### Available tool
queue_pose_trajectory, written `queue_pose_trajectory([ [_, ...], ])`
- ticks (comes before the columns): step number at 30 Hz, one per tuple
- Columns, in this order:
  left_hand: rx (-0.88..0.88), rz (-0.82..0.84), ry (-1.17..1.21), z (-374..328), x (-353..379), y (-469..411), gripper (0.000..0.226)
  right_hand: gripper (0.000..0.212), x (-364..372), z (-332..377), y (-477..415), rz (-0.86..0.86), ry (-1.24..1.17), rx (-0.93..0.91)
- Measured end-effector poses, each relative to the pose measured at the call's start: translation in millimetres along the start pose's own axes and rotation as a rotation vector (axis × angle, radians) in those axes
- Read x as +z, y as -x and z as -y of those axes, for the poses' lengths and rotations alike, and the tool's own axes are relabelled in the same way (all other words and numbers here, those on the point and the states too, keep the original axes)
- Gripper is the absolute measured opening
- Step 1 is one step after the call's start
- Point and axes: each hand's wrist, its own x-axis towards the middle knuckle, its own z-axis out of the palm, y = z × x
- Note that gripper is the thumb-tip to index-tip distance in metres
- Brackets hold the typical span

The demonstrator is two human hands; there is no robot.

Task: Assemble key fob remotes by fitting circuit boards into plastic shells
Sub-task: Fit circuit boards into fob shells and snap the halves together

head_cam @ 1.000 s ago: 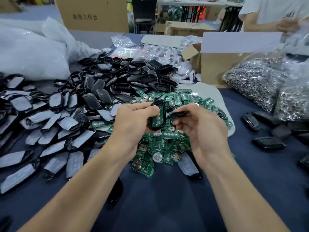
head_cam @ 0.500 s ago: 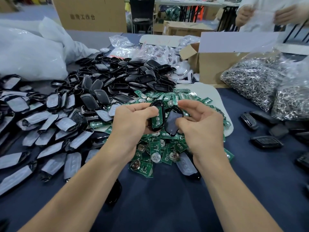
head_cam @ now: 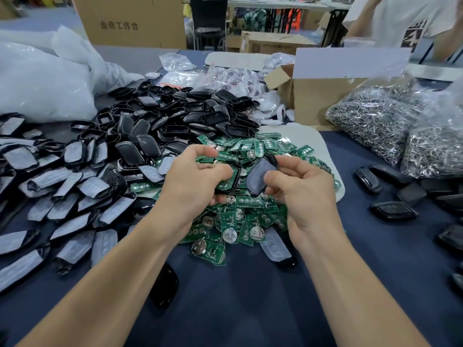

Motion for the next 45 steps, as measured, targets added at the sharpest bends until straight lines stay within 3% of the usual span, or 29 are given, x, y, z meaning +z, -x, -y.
queue_pose_trajectory([
  [9,0.034,0.136,-0.154,-3.4,-9.4,-3.7,0.031,0.047,0.8,-0.8,-1.0,0.001,-0.005,-0.002],
  [13,0.111,0.243,-0.189,-3.4,-16.8,-4.3,0.031,0.039,1.4,-2.0,-0.1,0.008,0.038,-0.009],
  [17,0.135,0.164,-0.093,2.6,-14.5,-4.8,0.053,0.035,3.5,-4.2,0.9,0.028,0.092,-0.022],
  [23,0.113,0.083,-0.052,6.7,-1.7,-4.0,0.020,0.030,5.1,-11.5,1.1,0.018,0.173,-0.090],
  [26,0.108,0.075,-0.004,3.7,0.2,-3.2,0.017,0.031,6.1,-11.0,1.2,0.049,0.066,-0.014],
  [30,0.107,0.067,0.089,-0.5,-0.8,-2.8,0.019,0.035,-4.5,-6.7,-5.0,0.285,-0.396,0.201],
  [36,0.091,0.056,0.131,-2.3,-2.0,-1.5,0.018,0.023,-15.3,1.1,-7.7,0.771,-0.615,0.137],
  [45,0.275,0.116,0.074,-5.2,-6.3,4.1,0.014,0.010,-14.8,-1.8,-9.2,0.914,-0.599,0.064],
])
